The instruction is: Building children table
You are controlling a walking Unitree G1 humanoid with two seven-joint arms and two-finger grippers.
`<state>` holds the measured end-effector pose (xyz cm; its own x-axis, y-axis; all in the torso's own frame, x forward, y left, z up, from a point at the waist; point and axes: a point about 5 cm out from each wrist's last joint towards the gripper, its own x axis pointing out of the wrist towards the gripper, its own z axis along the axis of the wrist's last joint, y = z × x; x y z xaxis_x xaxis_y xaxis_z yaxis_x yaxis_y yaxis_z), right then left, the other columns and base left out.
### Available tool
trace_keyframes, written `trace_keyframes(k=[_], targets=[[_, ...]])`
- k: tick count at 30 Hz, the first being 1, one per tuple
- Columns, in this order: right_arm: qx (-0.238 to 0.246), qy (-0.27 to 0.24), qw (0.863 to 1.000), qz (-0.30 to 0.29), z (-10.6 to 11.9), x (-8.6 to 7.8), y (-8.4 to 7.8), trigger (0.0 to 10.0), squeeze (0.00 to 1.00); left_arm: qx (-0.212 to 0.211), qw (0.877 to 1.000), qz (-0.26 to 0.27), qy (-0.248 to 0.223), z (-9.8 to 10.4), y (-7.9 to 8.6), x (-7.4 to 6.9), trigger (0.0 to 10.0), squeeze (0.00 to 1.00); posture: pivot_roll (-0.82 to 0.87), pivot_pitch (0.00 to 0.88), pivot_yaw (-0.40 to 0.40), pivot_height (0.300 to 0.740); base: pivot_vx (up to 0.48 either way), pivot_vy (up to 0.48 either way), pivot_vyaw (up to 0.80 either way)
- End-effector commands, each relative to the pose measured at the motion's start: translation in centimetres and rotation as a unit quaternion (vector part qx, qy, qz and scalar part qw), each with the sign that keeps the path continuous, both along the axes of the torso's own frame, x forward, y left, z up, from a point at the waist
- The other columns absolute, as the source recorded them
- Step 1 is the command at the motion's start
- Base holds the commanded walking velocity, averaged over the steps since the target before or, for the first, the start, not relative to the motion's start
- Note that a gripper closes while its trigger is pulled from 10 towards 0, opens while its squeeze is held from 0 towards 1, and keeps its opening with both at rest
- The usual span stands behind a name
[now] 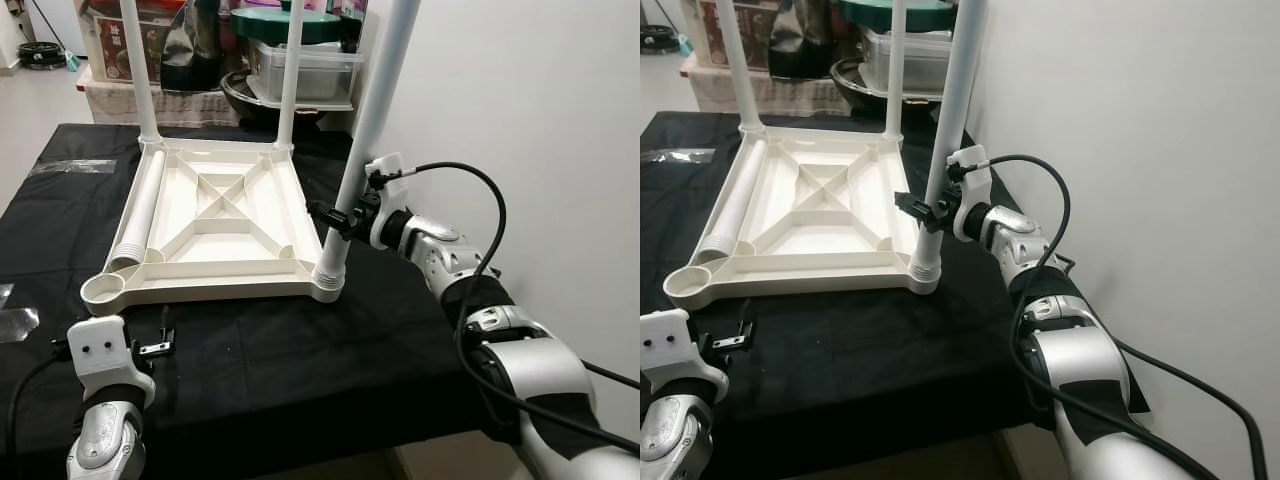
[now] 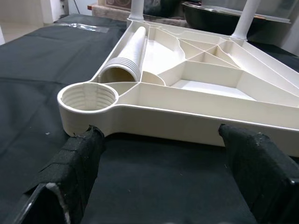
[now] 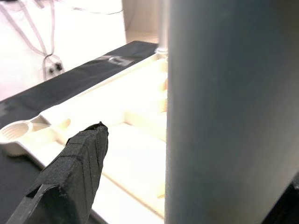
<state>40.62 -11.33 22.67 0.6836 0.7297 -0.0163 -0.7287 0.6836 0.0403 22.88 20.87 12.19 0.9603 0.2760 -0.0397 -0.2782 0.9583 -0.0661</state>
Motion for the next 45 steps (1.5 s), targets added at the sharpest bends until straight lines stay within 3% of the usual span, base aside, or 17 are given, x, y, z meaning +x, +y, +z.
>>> trace_keyframes(k=[1,2,3,5,6,7,8,17,21,22,24,27,38,39,40,41,45], targets=[[-0.018,-0.009,1.0,0.005,0.3,0.1,-0.3,10.0,0.0,-0.003,1.0,-0.007,0.006,-0.4,-0.4,0.0,10.0,0.0,0.13,0.0,-0.169,0.74,0.0,0.0,0.0],[-0.019,-0.011,1.0,-0.001,0.4,0.2,-0.3,9.7,0.0,-0.003,1.0,-0.007,0.006,-0.4,-0.4,0.0,10.0,0.0,0.13,0.0,-0.169,0.74,0.0,0.0,0.0],[-0.021,-0.011,1.0,-0.009,0.3,0.2,-0.3,6.4,0.0,-0.003,1.0,-0.007,0.007,-0.4,-0.4,-0.1,10.0,0.0,0.13,0.0,-0.169,0.74,0.0,0.0,0.0],[-0.023,-0.013,1.0,-0.015,0.3,0.3,-0.3,5.6,0.0,-0.003,1.0,-0.006,0.007,-0.4,-0.4,-0.1,10.0,0.0,0.13,0.0,-0.169,0.74,0.0,0.0,0.0],[-0.026,-0.011,0.999,-0.028,0.2,0.4,-0.4,3.5,0.0,-0.003,1.0,-0.006,0.007,-0.4,-0.4,-0.1,10.0,0.0,0.13,0.0,-0.169,0.74,0.0,0.0,0.0],[-0.026,-0.011,0.999,-0.028,0.2,0.4,-0.4,3.5,0.0,-0.003,1.0,-0.006,0.007,-0.4,-0.4,-0.1,10.0,0.0,0.13,0.0,-0.169,0.74,0.0,0.0,0.0],[-0.031,-0.01,0.999,-0.038,0.2,0.4,-0.4,0.0,0.0,-0.002,1.0,-0.006,0.007,-0.4,-0.4,-0.1,10.0,0.0,0.14,0.0,-0.173,0.74,0.0,0.0,0.0],[-0.029,0.005,0.993,-0.111,-0.4,0.9,-1.2,0.0,0.0,-0.003,1.0,-0.009,0.007,-0.4,-0.4,0.0,10.0,0.0,0.13,0.0,-0.169,0.74,0.0,0.0,0.0],[-0.047,0.087,0.96,-0.263,-2.9,1.1,-2.4,0.0,0.0,-0.003,1.0,-0.013,0.008,-0.4,-0.5,0.0,10.0,0.0,0.12,0.0,-0.16,0.74,0.0,0.0,0.0],[-0.047,0.087,0.96,-0.263,-2.9,1.1,-2.4,0.0,0.0,-0.003,1.0,-0.013,0.008,-0.4,-0.5,0.0,10.0,0.0,0.12,0.0,-0.16,0.74,0.0,0.0,0.0],[-0.039,0.125,0.939,-0.317,-4.2,0.9,-1.6,0.0,0.0,-0.003,1.0,-0.015,0.01,-0.5,-0.5,0.0,10.0,0.0,0.12,0.0,-0.154,0.74,0.0,0.0,0.0],[-0.031,0.138,0.927,-0.346,-4.7,0.8,-0.5,0.0,0.0,-0.003,1.0,-0.017,0.011,-0.6,-0.6,0.0,10.0,0.0,0.12,0.0,-0.152,0.74,0.0,0.0,0.0],[-0.045,0.166,0.908,-0.381,-6.3,-0.3,4.4,0.0,0.0,-0.004,1.0,-0.018,0.013,-0.6,-0.6,0.0,10.0,0.0,0.12,0.0,-0.152,0.74,0.0,0.0,0.0],[-0.047,0.174,0.906,-0.383,-6.6,-0.6,5.1,1.2,0.0,-0.004,1.0,-0.018,0.013,-0.6,-0.6,0.0,10.0,0.0,0.12,0.0,-0.152,0.74,0.0,0.0,0.0],[-0.047,0.174,0.906,-0.383,-6.6,-0.6,5.1,1.2,0.0,-0.004,1.0,-0.018,0.013,-0.6,-0.6,0.0,10.0,0.0,0.12,0.0,-0.152,0.74,0.0,0.0,0.0],[-0.045,0.183,0.907,-0.377,-6.8,-0.8,5.6,10.0,0.0,-0.005,1.0,-0.019,0.013,-0.6,-0.6,0.0,10.0,0.0,0.11,0.0,-0.154,0.74,0.0,0.0,0.0],[-0.039,0.179,0.911,-0.37,-6.5,-0.7,5.9,10.0,0.0,-0.005,1.0,-0.02,0.014,-0.6,-0.7,0.1,10.0,0.0,0.11,0.0,-0.152,0.74,0.0,0.0,0.0]])
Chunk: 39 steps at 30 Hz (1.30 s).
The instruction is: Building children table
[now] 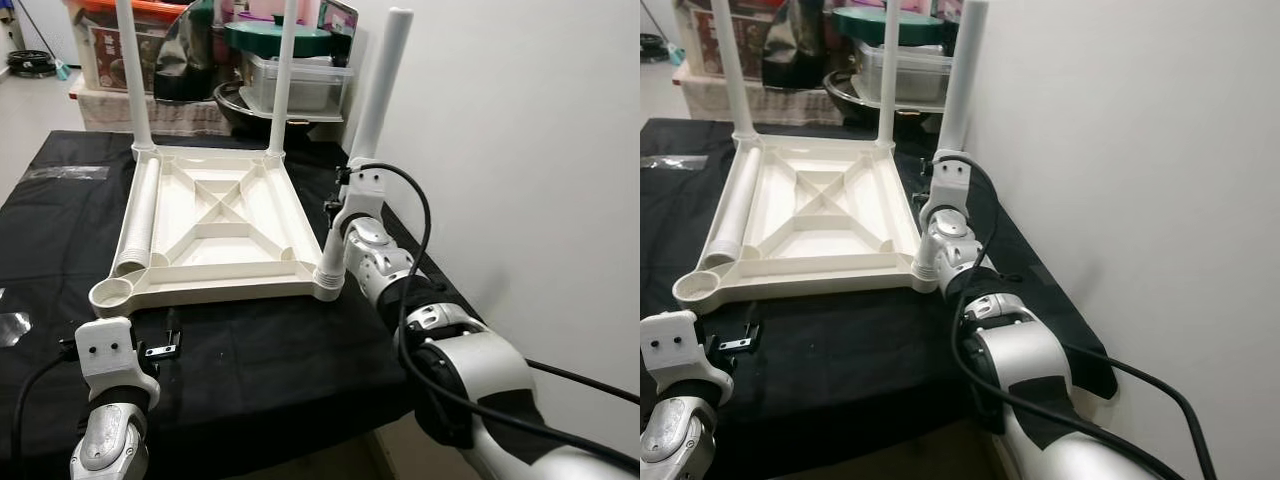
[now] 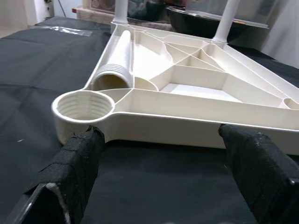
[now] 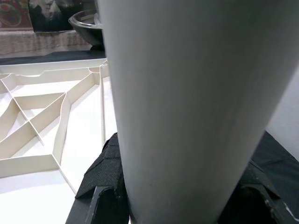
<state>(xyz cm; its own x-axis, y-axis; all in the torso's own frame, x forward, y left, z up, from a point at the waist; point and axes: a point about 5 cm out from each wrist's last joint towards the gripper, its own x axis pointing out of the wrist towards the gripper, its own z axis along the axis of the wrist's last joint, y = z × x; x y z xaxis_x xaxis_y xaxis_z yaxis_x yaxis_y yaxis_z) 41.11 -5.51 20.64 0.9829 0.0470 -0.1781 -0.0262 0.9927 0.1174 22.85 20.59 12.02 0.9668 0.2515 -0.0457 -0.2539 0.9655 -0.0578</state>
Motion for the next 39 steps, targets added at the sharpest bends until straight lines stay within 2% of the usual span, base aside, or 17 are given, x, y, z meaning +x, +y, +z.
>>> trace_keyframes(k=[1,2,3,6,11,13,14,17,19,26,28,29,30,31,34,39], targets=[[0.0,0.082,0.997,-0.001,-4.0,-1.0,-0.4,10.0,0.41,-0.009,1.0,-0.009,0.01,-0.5,-0.5,0.1,10.0,0.0,0.11,0.0,-0.152,0.74,0.0,0.0,0.0],[0.0,0.082,0.997,-0.001,-4.0,-1.0,-0.4,10.0,0.41,-0.009,1.0,-0.009,0.01,-0.5,-0.5,0.1,10.0,0.0,0.11,0.0,-0.152,0.74,0.0,0.0,0.0],[0.011,0.066,0.998,-0.004,-3.5,-0.7,-0.9,10.0,1.0,-0.01,1.0,-0.01,0.011,-0.5,-0.5,0.1,10.0,0.0,0.11,0.0,-0.152,0.74,0.0,0.0,0.0],[0.015,0.056,0.998,-0.007,-3.2,-0.5,-1.3,10.0,1.0,-0.01,1.0,-0.01,0.011,-0.5,-0.5,0.1,10.0,0.0,0.11,0.0,-0.152,0.74,0.0,0.0,0.0],[0.005,0.034,0.999,-0.025,-1.5,0.2,-3.3,10.0,1.0,-0.012,1.0,-0.013,0.011,-0.5,-0.6,0.2,10.0,0.0,0.09,0.0,-0.145,0.74,0.0,0.0,0.0],[0.005,0.034,0.999,-0.025,-1.5,0.2,-3.3,10.0,1.0,-0.012,1.0,-0.013,0.011,-0.5,-0.6,0.2,10.0,0.0,0.09,0.0,-0.145,0.74,0.0,0.0,0.0],[0.01,0.019,1.0,-0.02,-0.6,0.6,-3.9,10.0,0.0,-0.012,1.0,-0.014,0.011,-0.5,-0.6,0.2,10.0,0.0,0.09,0.0,-0.145,0.74,0.0,0.0,0.0],[0.015,0.014,1.0,-0.017,-0.2,0.7,-4.1,10.0,0.0,-0.012,1.0,-0.014,0.011,-0.5,-0.6,0.2,10.0,0.0,0.09,0.0,-0.145,0.74,0.0,0.0,0.0],[0.029,-0.01,1.0,0.004,0.8,0.9,-4.3,10.0,0.0,-0.013,1.0,-0.015,0.011,-0.6,-0.7,0.3,10.0,0.0,0.09,0.0,-0.145,0.74,0.0,0.0,0.0],[0.04,-0.041,0.997,0.048,1.9,1.1,-4.4,10.0,0.0,-0.013,1.0,-0.016,0.01,-0.6,-0.8,0.3,10.0,0.0,0.09,0.0,-0.146,0.74,0.0,0.0,0.0],[0.052,-0.087,0.987,0.127,3.4,1.1,-4.1,10.0,0.0,-0.014,1.0,-0.018,0.009,-0.6,-0.9,0.3,10.0,0.0,0.09,0.0,-0.148,0.74,0.0,0.0,0.0],[0.05,-0.108,0.977,0.175,4.0,0.9,-3.8,10.0,0.0,-0.014,1.0,-0.018,0.009,-0.6,-0.9,0.4,10.0,0.0,0.1,0.0,-0.15,0.74,0.0,0.0,0.0],[0.05,-0.108,0.977,0.175,4.0,0.9,-3.8,10.0,0.0,-0.014,1.0,-0.018,0.009,-0.6,-0.9,0.4,10.0,0.0,0.1,0.0,-0.15,0.74,0.0,0.0,0.0],[0.039,-0.121,0.967,0.218,4.2,0.8,-3.7,10.0,0.0,-0.014,1.0,-0.019,0.008,-0.6,-1.0,0.4,10.0,0.0,0.1,0.0,-0.151,0.74,0.0,0.0,0.0],[0.03,-0.127,0.961,0.243,4.3,0.7,-3.6,10.0,0.0,-0.014,1.0,-0.019,0.008,-0.6,-1.0,0.4,10.0,0.0,0.1,0.0,-0.153,0.74,0.0,0.0,0.0],[-0.013,-0.134,0.951,0.277,4.5,0.6,-4.6,10.0,0.0,-0.016,1.0,-0.022,0.007,-0.7,-1.2,0.5,10.0,0.0,0.11,0.0,-0.166,0.74,0.0,0.0,0.0]])
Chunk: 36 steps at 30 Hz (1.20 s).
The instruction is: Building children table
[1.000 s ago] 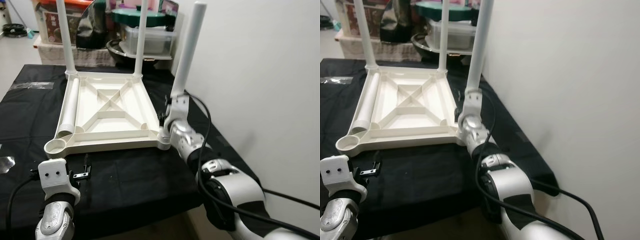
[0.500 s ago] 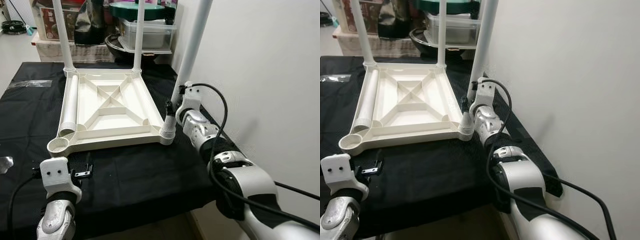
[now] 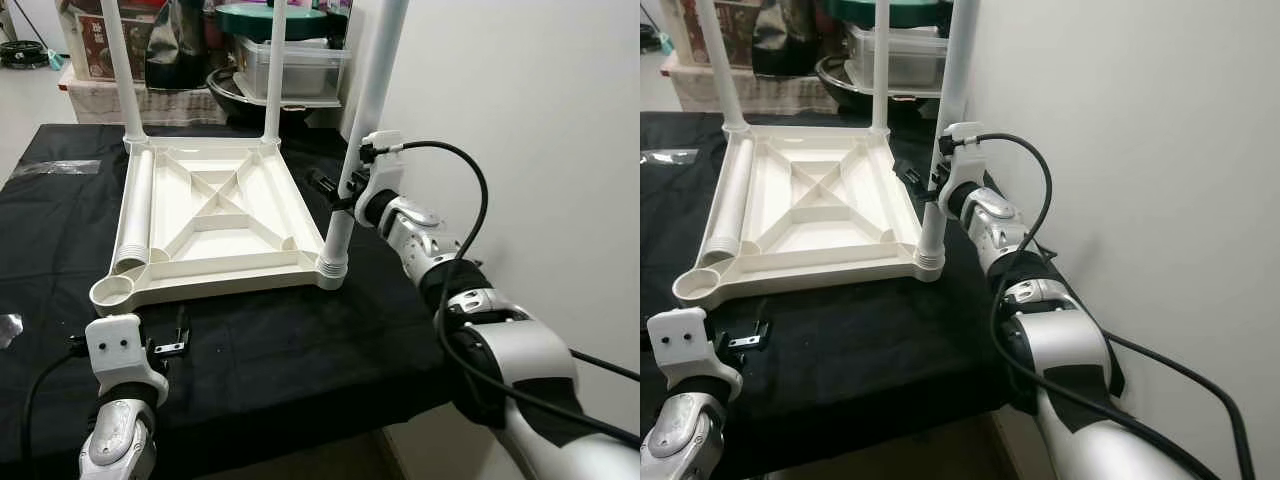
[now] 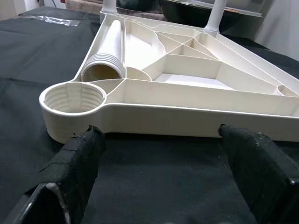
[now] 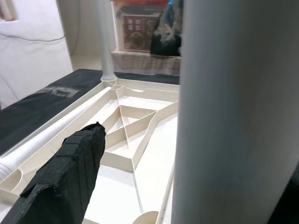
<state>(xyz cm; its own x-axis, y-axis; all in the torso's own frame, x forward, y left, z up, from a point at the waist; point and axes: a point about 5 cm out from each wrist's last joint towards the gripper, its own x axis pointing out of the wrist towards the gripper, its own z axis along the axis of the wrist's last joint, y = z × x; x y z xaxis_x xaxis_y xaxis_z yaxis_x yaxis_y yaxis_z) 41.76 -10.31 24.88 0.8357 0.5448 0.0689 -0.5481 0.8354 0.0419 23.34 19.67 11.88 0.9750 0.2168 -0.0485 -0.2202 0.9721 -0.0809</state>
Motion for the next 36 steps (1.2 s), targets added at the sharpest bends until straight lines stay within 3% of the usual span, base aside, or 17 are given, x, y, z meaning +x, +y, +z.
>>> trace_keyframes(k=[1,2,3,4,5,8,9,10,11,18,25,27,28,31,33,34,36], targets=[[-0.03,-0.012,0.999,0.021,0.2,-0.1,-0.1,9.3,0.0,-0.005,1.0,-0.005,0.008,-0.6,-0.3,0.0,10.0,0.0,0.11,0.0,-0.169,0.74,0.0,0.0,0.0],[-0.03,-0.012,0.999,0.021,0.2,-0.1,-0.1,9.3,0.0,-0.005,1.0,-0.005,0.008,-0.6,-0.3,0.0,10.0,0.0,0.11,0.0,-0.169,0.74,0.0,0.0,0.0],[-0.047,-0.011,0.998,0.03,0.0,-0.1,-0.3,5.9,0.0,-0.005,1.0,-0.005,0.009,-0.6,-0.4,0.0,10.0,0.0,0.12,0.0,-0.173,0.74,0.0,0.0,0.0],[-0.057,-0.01,0.998,0.036,-0.1,-0.1,-0.4,5.9,0.0,-0.006,1.0,-0.006,0.009,-0.6,-0.4,-0.1,10.0,0.0,0.12,0.0,-0.173,0.74,0.0,0.0,0.0],[-0.069,-0.009,0.997,0.045,-0.3,-0.2,-0.5,4.2,0.0,-0.006,1.0,-0.006,0.009,-0.6,-0.4,-0.1,10.0,0.0,0.12,0.0,-0.174,0.74,0.0,0.0,0.0],[-0.076,-0.008,0.996,0.051,-0.4,-0.2,-0.6,4.2,0.0,-0.006,1.0,-0.006,0.009,-0.6,-0.5,-0.1,10.0,0.0,0.12,0.0,-0.174,0.74,0.0,0.0,0.0],[-0.094,-0.006,0.993,0.073,-0.6,-0.4,-0.6,2.2,0.0,-0.006,1.0,-0.008,0.01,-0.6,-0.5,-0.1,10.0,0.0,0.13,0.0,-0.176,0.74,0.0,0.0,0.0],[-0.113,-0.003,0.989,0.095,-0.9,-0.6,-0.7,1.9,0.0,-0.006,1.0,-0.01,0.01,-0.7,-0.5,-0.1,10.0,0.0,0.13,0.0,-0.178,0.74,0.0,0.0,0.0],[-0.121,0.001,0.987,0.107,-1.0,-0.6,-0.8,0.0,0.0,-0.006,1.0,-0.011,0.011,-0.7,-0.6,-0.2,10.0,0.0,0.13,0.0,-0.182,0.74,0.0,0.0,0.0],[-0.118,0.015,0.989,0.087,-0.9,-0.4,-1.2,0.0,0.0,-0.005,1.0,-0.012,0.014,-0.8,-0.5,-0.3,10.0,0.0,0.13,0.0,-0.182,0.74,0.0,0.0,0.0],[-0.088,0.059,0.993,-0.06,-1.9,0.3,-2.3,0.0,0.0,-0.005,1.0,-0.014,0.015,-0.8,-0.6,-0.4,10.0,0.0,0.14,0.0,-0.186,0.74,0.0,0.0,0.0],[-0.079,0.073,0.986,-0.127,-2.4,0.5,-3.1,0.0,0.0,-0.005,1.0,-0.014,0.016,-0.8,-0.6,-0.4,10.0,0.0,0.13,0.0,-0.185,0.74,0.0,0.0,0.0],[-0.054,0.095,0.968,-0.224,-3.2,0.6,-4.3,0.0,0.0,-0.006,1.0,-0.014,0.016,-0.9,-0.6,-0.4,10.0,0.0,0.13,0.0,-0.184,0.74,0.0,0.0,0.0],[-0.033,0.115,0.947,-0.3,-4.0,0.4,-5.0,0.0,0.0,-0.006,1.0,-0.014,0.017,-0.9,-0.6,-0.5,10.0,0.0,0.13,0.0,-0.18,0.74,0.0,0.0,0.0],[0.007,0.131,0.927,-0.352,-5.0,0.1,-3.2,0.0,0.0,-0.006,1.0,-0.015,0.018,-0.9,-0.5,-0.5,10.0,0.0,0.12,0.0,-0.163,0.74,0.0,0.0,0.0],[0.007,0.131,0.927,-0.352,-5.0,0.1,-3.2,0.0,0.0,-0.006,1.0,-0.015,0.018,-0.9,-0.5,-0.5,10.0,0.0,0.12,0.0,-0.163,0.74,0.0,0.0,0.0],[0.037,0.134,0.931,-0.338,-4.9,-0.2,0.2,0.0,0.0,-0.005,1.0,-0.017,0.02,-0.9,-0.5,-0.5,10.0,0.0,0.12,0.0,-0.155,0.74,0.0,0.0,0.0]])
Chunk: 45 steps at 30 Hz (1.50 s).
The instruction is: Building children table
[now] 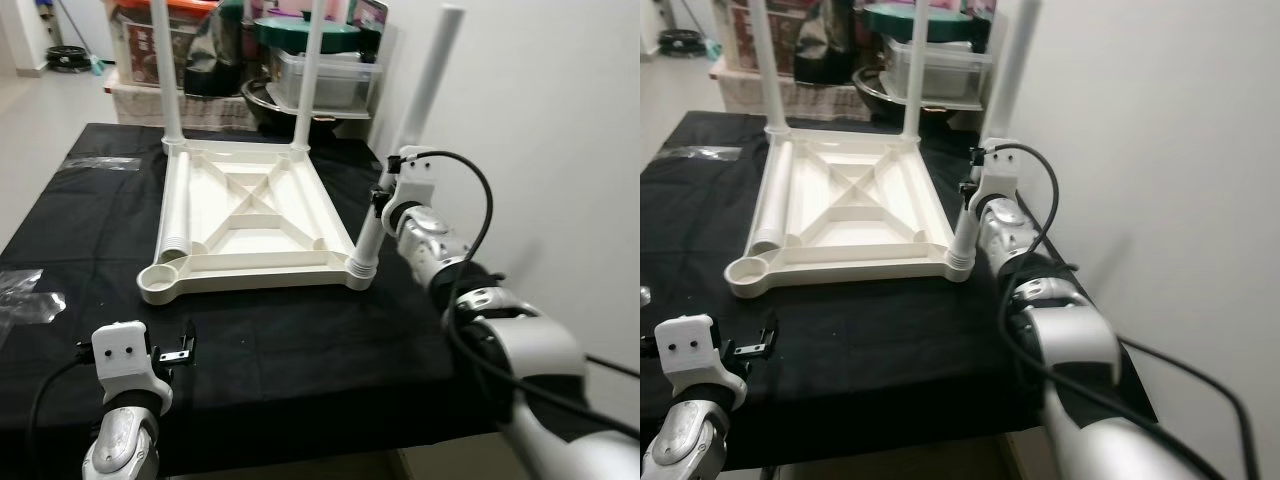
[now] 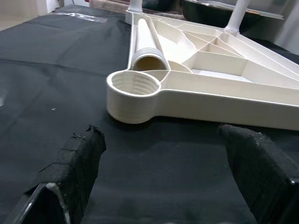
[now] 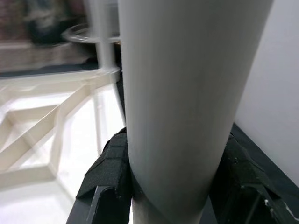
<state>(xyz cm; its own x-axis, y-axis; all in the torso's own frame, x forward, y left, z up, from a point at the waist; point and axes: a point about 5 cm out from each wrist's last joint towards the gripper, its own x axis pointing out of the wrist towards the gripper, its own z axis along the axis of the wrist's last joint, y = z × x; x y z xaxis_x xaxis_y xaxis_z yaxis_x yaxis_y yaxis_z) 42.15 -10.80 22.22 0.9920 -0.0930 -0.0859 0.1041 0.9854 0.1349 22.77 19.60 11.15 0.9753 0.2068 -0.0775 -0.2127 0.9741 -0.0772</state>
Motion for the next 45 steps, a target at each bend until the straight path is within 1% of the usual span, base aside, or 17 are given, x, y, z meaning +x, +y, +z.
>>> trace_keyframes(k=[1,5,12,13,19,20,21,25,26,28,29,31,34,35,39,42,45], targets=[[0.024,0.043,0.999,-0.011,-2.3,-0.5,0.7,0.0,0.0,-0.004,1.0,-0.012,0.005,-0.2,-0.5,0.1,10.0,0.0,0.12,0.0,-0.155,0.74,0.0,0.0,0.0],[0.04,0.018,0.999,0.019,-0.9,-1.0,4.1,0.0,0.0,-0.004,1.0,-0.014,0.006,-0.2,-0.5,0.2,10.0,0.0,0.11,0.0,-0.153,0.74,0.0,0.0,0.0],[0.022,0.008,0.999,0.045,-0.3,-1.2,5.1,0.0,0.0,-0.005,1.0,-0.015,0.006,-0.2,-0.6,0.3,10.0,0.0,0.11,0.0,-0.155,0.74,0.0,0.0,0.0],[0.016,0.014,0.998,0.054,-0.6,-1.3,5.3,10.0,0.0,-0.006,1.0,-0.015,0.005,-0.2,-0.6,0.4,10.0,0.0,0.1,0.0,-0.158,0.74,0.0,0.0,0.0],[0.012,0.0,0.997,0.075,-0.4,-1.3,5.1,10.0,0.0,-0.008,1.0,-0.016,0.005,-0.2,-0.6,0.4,10.0,0.0,0.1,0.0,-0.158,0.74,0.0,0.0,0.0],[0.009,-0.011,0.998,0.065,0.0,-1.1,4.4,10.0,0.96,-0.008,1.0,-0.017,0.005,-0.2,-0.7,0.4,10.0,0.0,0.09,0.0,-0.151,0.74,0.0,0.0,0.0],[0.01,-0.024,0.998,0.054,0.7,-0.8,3.4,10.0,1.0,-0.009,1.0,-0.018,0.004,-0.2,-0.7,0.5,10.0,0.0,0.09,0.0,-0.151,0.74,0.0,0.0,0.0],[0.004,-0.039,0.998,0.04,1.9,-0.4,1.7,10.0,1.0,-0.01,1.0,-0.018,0.004,-0.2,-0.7,0.5,10.0,0.0,0.09,0.0,-0.154,0.74,0.0,0.0,0.0],[-0.004,-0.04,0.998,0.038,2.6,-0.1,0.9,10.0,0.23,-0.01,1.0,-0.018,0.003,-0.2,-0.7,0.5,10.0,0.0,0.09,0.0,-0.153,0.74,0.0,0.0,0.0],[-0.011,-0.039,0.998,0.037,3.0,0.1,0.4,10.0,0.23,-0.01,1.0,-0.018,0.003,-0.2,-0.7,0.5,10.0,0.0,0.09,0.0,-0.153,0.74,0.0,0.0,0.0],[0.003,-0.045,0.998,0.05,3.6,0.3,0.0,10.0,0.0,-0.01,1.0,-0.019,0.003,-0.2,-0.7,0.5,10.0,0.0,0.09,0.0,-0.151,0.74,0.0,0.0,0.0],[0.016,-0.049,0.997,0.061,3.9,0.3,-0.2,10.0,0.0,-0.009,1.0,-0.019,0.003,-0.2,-0.7,0.5,10.0,0.0,0.09,0.0,-0.151,0.74,0.0,0.0,0.0],[0.028,-0.084,0.979,0.182,5.1,0.3,0.5,10.0,0.0,-0.009,1.0,-0.02,0.003,-0.2,-0.7,0.5,10.0,0.0,0.1,0.0,-0.15,0.74,0.0,0.0,0.0],[0.028,-0.084,0.979,0.182,5.1,0.3,0.5,10.0,0.0,-0.009,1.0,-0.02,0.003,-0.2,-0.7,0.5,10.0,0.0,0.1,0.0,-0.15,0.74,0.0,0.0,0.0],[-0.026,-0.099,0.95,0.295,4.9,-0.1,0.9,10.0,0.0,-0.008,1.0,-0.022,0.002,-0.2,-0.7,0.6,10.0,0.0,0.1,0.0,-0.155,0.74,0.0,0.0,0.0],[-0.057,-0.087,0.937,0.333,4.2,-0.3,0.9,10.0,0.0,-0.008,1.0,-0.023,0.002,-0.2,-0.7,0.6,10.0,0.0,0.1,0.0,-0.155,0.74,0.0,0.0,0.0],[-0.073,-0.072,0.94,0.326,3.8,-0.2,0.6,10.0,0.0,-0.008,1.0,-0.022,0.002,-0.1,-0.7,0.6,10.0,0.0,0.1,0.0,-0.155,0.74,0.0,0.0,0.0]])
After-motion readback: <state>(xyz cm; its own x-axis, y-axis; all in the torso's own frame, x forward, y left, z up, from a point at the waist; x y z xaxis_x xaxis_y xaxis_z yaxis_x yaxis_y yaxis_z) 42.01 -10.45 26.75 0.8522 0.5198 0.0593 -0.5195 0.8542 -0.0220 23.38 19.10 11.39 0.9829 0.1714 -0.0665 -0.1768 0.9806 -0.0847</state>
